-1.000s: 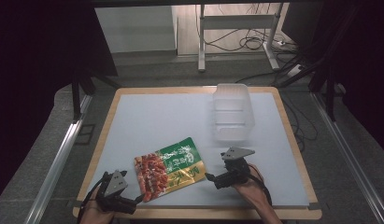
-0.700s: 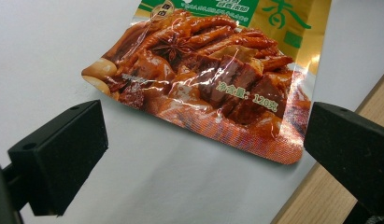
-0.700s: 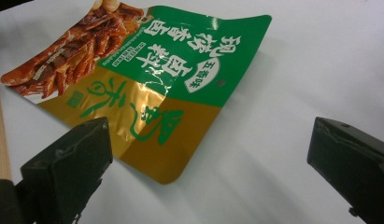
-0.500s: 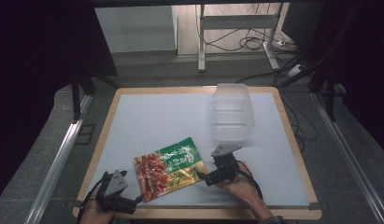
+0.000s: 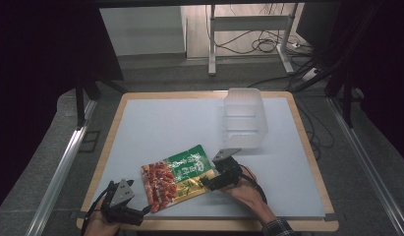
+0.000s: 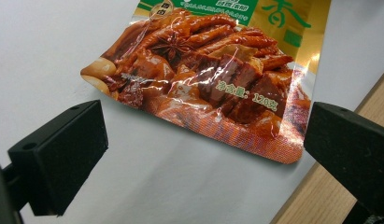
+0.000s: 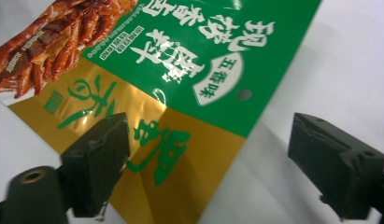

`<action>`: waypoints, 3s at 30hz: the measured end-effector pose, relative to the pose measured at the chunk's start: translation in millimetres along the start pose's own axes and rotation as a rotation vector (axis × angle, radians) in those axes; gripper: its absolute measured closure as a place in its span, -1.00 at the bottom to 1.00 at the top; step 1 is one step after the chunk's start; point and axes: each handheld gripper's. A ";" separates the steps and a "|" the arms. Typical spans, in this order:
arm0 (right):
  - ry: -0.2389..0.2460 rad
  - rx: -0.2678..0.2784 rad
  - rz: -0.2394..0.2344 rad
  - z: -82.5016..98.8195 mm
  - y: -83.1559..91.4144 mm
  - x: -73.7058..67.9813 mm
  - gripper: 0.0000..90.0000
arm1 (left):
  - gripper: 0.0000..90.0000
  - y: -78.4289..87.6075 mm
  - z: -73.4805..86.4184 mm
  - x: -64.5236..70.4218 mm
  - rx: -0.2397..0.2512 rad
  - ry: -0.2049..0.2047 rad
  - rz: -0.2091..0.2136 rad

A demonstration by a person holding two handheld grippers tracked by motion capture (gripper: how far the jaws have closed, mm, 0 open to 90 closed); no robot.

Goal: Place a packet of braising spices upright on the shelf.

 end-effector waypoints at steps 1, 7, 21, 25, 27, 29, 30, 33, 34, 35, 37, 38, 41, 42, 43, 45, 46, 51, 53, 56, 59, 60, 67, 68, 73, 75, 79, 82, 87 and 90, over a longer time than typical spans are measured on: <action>-0.002 -0.005 -0.004 -1.0 -1.9 0.2 -0.63 | -1.00 0.0 0.0 0.0 0.000 0.000 0.000; 0.017 -0.008 -0.013 -7.4 -9.9 0.2 -0.40 | -1.00 0.0 0.1 -0.1 0.000 0.001 0.000; 0.044 0.000 -0.025 -29.4 -19.3 5.4 0.52 | -1.00 -0.1 0.2 -0.4 0.001 0.003 0.001; 0.013 -0.029 -0.047 -32.5 -21.2 6.9 0.84 | -1.00 -0.1 0.3 -0.7 0.001 0.002 0.002; 0.017 -0.034 -0.056 -33.6 -21.0 4.8 0.97 | -1.00 0.0 0.3 -0.7 0.001 0.003 0.002; 0.017 -0.028 -0.055 -36.6 -18.5 2.8 0.97 | -1.00 0.1 0.4 -0.8 0.001 0.003 0.002; 0.009 -0.028 -0.058 -38.7 -16.8 2.2 0.97 | -1.00 0.0 0.4 -0.8 0.001 0.003 0.002; -0.006 -0.011 -0.080 -46.2 -10.0 1.1 0.98 | -1.00 0.1 0.4 -0.9 0.001 0.006 0.002; -0.009 -0.006 -0.085 -48.6 -8.1 0.4 0.98 | -1.00 0.1 0.4 -0.9 0.001 0.006 0.002; -0.009 -0.006 -0.085 -48.6 -8.1 0.4 0.98 | -1.00 0.1 0.4 -0.9 0.001 0.006 0.002; -0.010 0.003 -0.100 -56.0 -2.3 -2.3 0.98 | -1.00 0.0 0.4 -0.9 0.002 0.006 0.002; -0.011 0.008 -0.106 -57.9 -0.7 -2.8 0.98 | -1.00 0.1 0.4 -0.9 0.002 0.006 0.002; -0.016 0.019 -0.122 -63.1 3.6 -4.6 0.97 | -1.00 0.1 0.5 -1.0 0.003 0.007 0.002; -0.006 0.020 -0.122 -69.3 7.7 -7.7 0.97 | -1.00 0.3 0.4 -1.4 0.001 0.006 0.001; -0.006 0.020 -0.122 -69.3 7.7 -7.7 0.97 | -1.00 0.3 0.4 -1.4 0.001 0.006 0.001; -0.001 0.034 -0.132 -76.8 12.6 -10.5 0.97 | -1.00 0.4 0.5 -1.4 0.001 0.007 0.001; -0.002 0.039 -0.138 -80.1 15.4 -11.5 0.97 | -1.00 0.4 0.6 -1.5 0.004 0.014 0.001; -0.007 0.063 -0.161 -93.5 26.5 -14.3 0.97 | -1.00 0.9 1.1 -3.4 0.007 0.034 -0.004; -0.007 0.066 -0.165 -96.3 29.0 -14.9 0.98 | -1.00 0.9 1.3 -3.7 0.009 0.039 -0.004; 0.003 0.081 -0.167 -107.1 38.6 -17.9 0.98 | -1.00 0.7 1.2 -3.6 0.010 0.038 -0.004; 0.009 0.088 -0.166 -111.7 43.1 -19.7 0.98 | -1.00 0.8 1.2 -3.5 0.010 0.037 -0.004; 0.009 0.095 -0.170 -115.0 46.1 -21.2 0.97 | -1.00 0.8 1.2 -3.4 0.009 0.037 -0.004; 0.021 0.112 -0.176 -126.8 58.3 -26.8 0.98 | -1.00 0.9 1.1 -3.2 0.008 0.036 -0.004; 0.023 0.113 -0.176 -127.7 59.5 -27.1 0.98 | -1.00 0.9 1.1 -3.5 0.008 0.035 -0.004; 0.030 0.128 -0.163 -138.5 71.7 -28.7 0.98 | -1.00 1.0 1.2 -3.7 0.007 0.033 -0.003; 0.033 0.129 -0.157 -141.3 75.3 -27.8 0.98 | -1.00 1.0 1.1 -3.6 0.007 0.032 -0.003; 0.004 0.148 -0.180 -144.7 80.7 -23.5 0.98 | -1.00 1.1 1.2 -3.8 0.007 0.032 -0.002; -0.014 0.161 -0.182 -147.0 85.8 -18.3 0.98 | -1.00 1.0 1.2 -3.8 0.007 0.032 -0.002; -0.030 0.171 -0.149 -150.1 95.3 -10.7 0.98 | -1.00 1.1 1.3 -4.0 0.008 0.034 -0.001; -0.033 0.175 -0.113 -153.3 104.3 -5.4 0.98 | -1.00 1.0 1.2 -3.9 0.007 0.033 -0.001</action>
Point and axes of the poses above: each handheld gripper's, and its own axes: y roughly backward along the jaws, z roughly out of its underside, x roughly to its right, and after that the axes turned 12 degrees about -z, right-handed
